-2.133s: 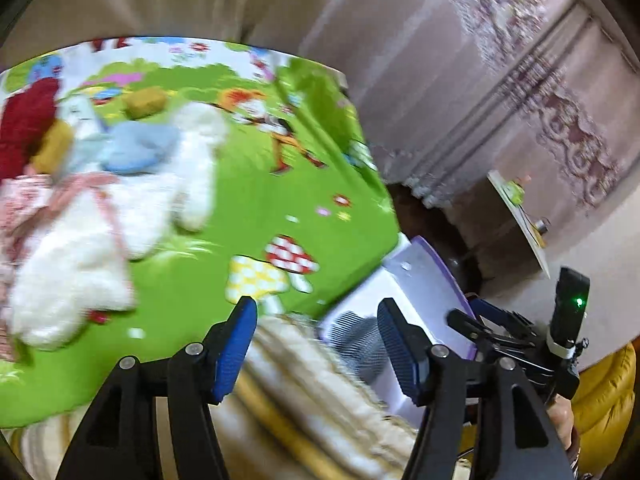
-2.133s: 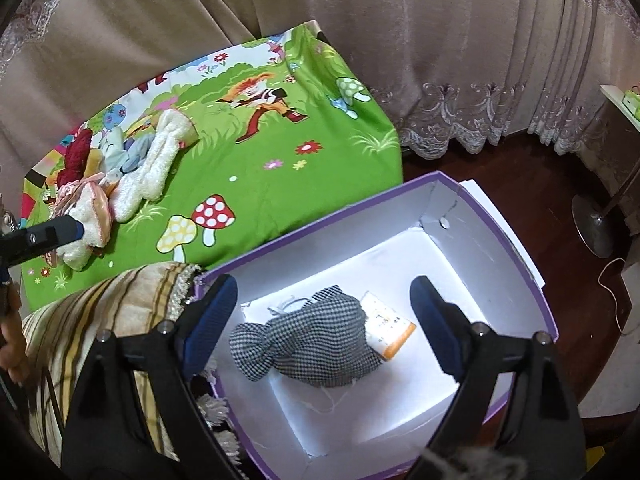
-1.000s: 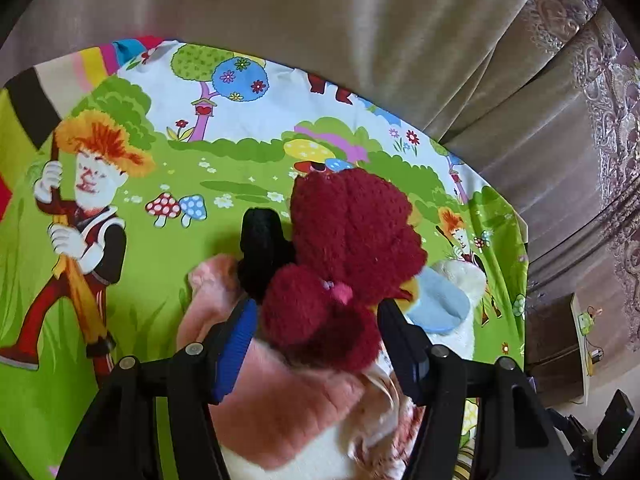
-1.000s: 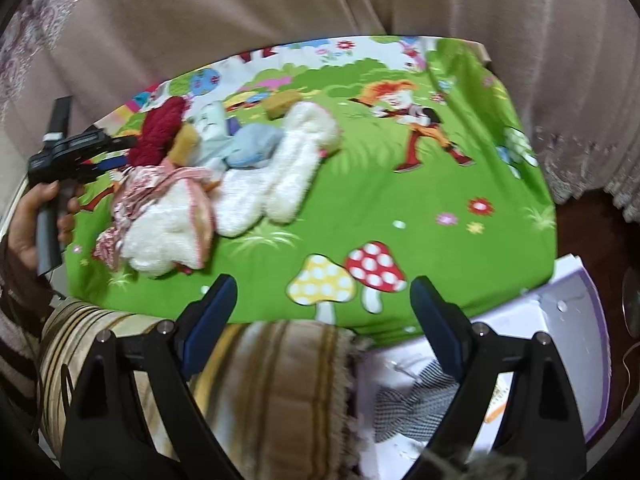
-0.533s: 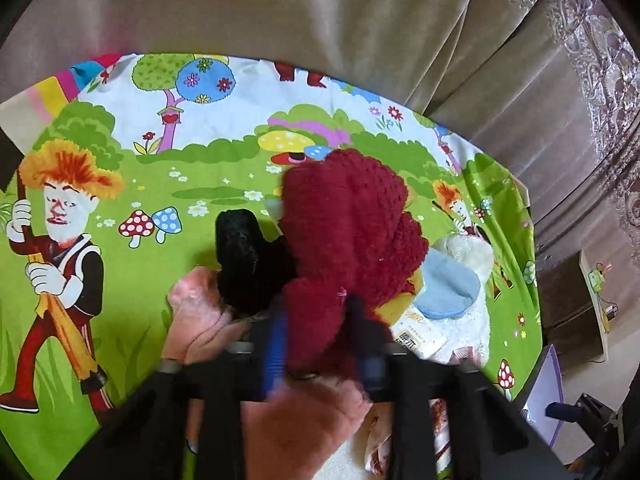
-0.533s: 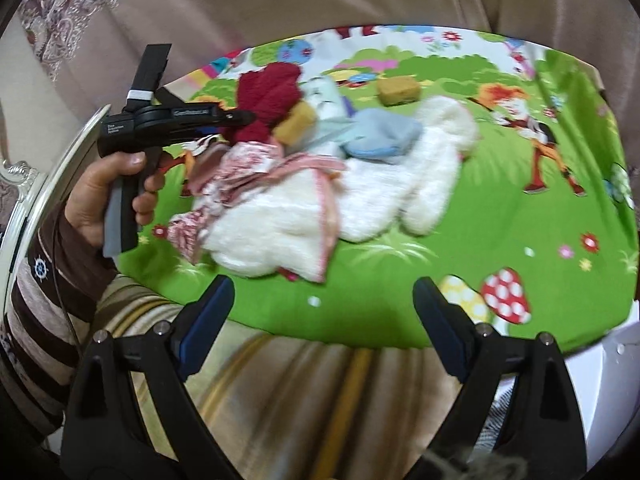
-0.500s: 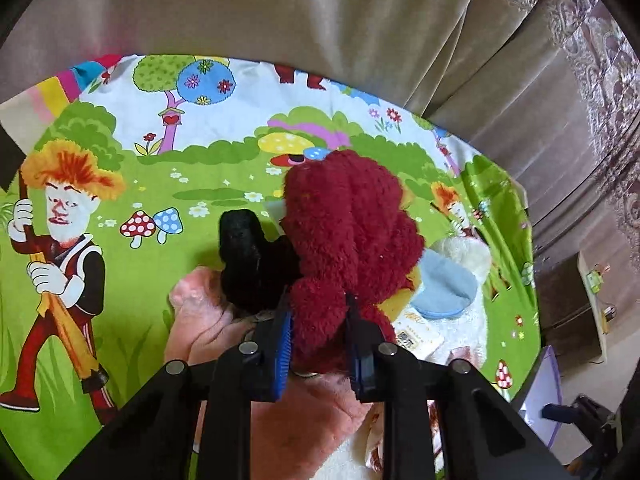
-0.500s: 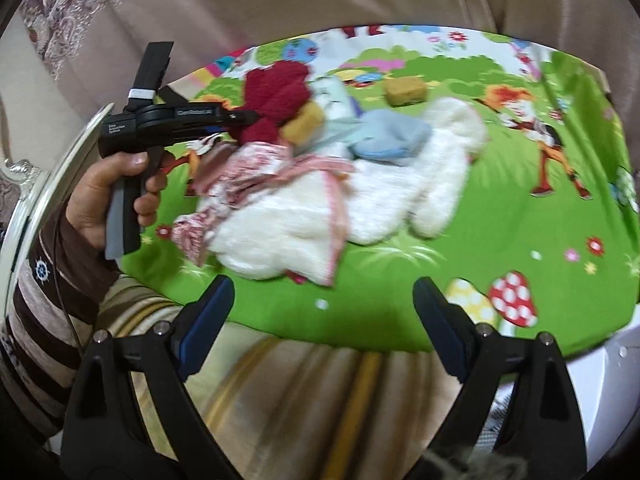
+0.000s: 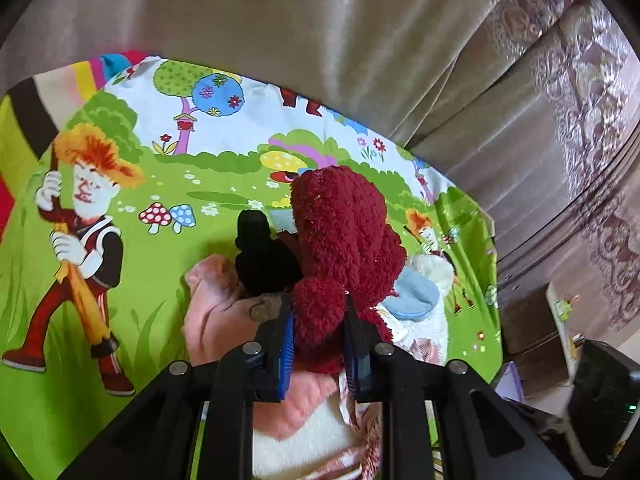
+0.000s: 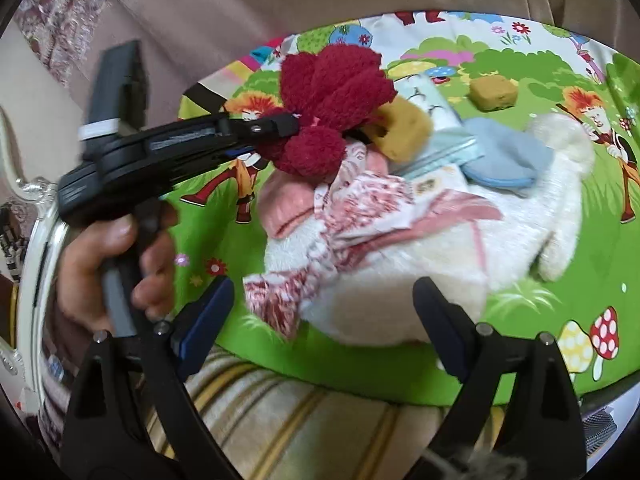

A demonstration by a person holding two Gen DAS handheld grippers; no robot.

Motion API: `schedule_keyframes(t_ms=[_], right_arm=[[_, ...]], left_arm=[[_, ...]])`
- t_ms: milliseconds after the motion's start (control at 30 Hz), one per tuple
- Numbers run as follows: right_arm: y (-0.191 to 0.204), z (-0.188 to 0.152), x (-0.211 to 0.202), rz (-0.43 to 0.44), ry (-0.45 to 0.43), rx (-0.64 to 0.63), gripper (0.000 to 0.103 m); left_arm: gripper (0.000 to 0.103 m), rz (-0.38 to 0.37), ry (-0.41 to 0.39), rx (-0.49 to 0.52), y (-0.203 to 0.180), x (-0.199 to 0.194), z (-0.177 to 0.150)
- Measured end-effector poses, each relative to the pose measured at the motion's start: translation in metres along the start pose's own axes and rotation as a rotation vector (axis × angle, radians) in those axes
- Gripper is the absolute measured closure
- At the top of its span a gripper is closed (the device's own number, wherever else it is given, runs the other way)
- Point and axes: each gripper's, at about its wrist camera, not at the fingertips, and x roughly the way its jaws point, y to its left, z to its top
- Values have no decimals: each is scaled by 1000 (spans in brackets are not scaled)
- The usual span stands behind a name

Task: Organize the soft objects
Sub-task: 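Grasp the pink-white floral cloth with the right tool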

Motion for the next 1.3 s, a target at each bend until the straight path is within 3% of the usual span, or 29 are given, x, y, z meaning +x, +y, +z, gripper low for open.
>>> schedule_keyframes(t_ms=[200,267,333,433,600,1067,1300], right_arm=[[10,9,30,-79,24,-15,11],[10,10,35,-95,27,-12,17],[11,11,39,-130,27,-26,39],[8,11,41,-140,29,-19,63],[6,9,35,-107,11,-32,77],[-13,-2,-45,-67,-144,-5,78],[-52,-26,-105,-97,-220,61,78]], left_arm=[[82,-31,-60,-49,11,-32,-9],[82,-36,-74,-56,13,-41,-13],[82,-40,-79,-53,12,-47,-17],[82,-58,-84,-55,9,-52,-21],[82,-80,-88,-63,5,-58,-28],[82,-176,-74,-110,-20,-67,-43],[82,-255,12,-89,-63,-52,-62]])
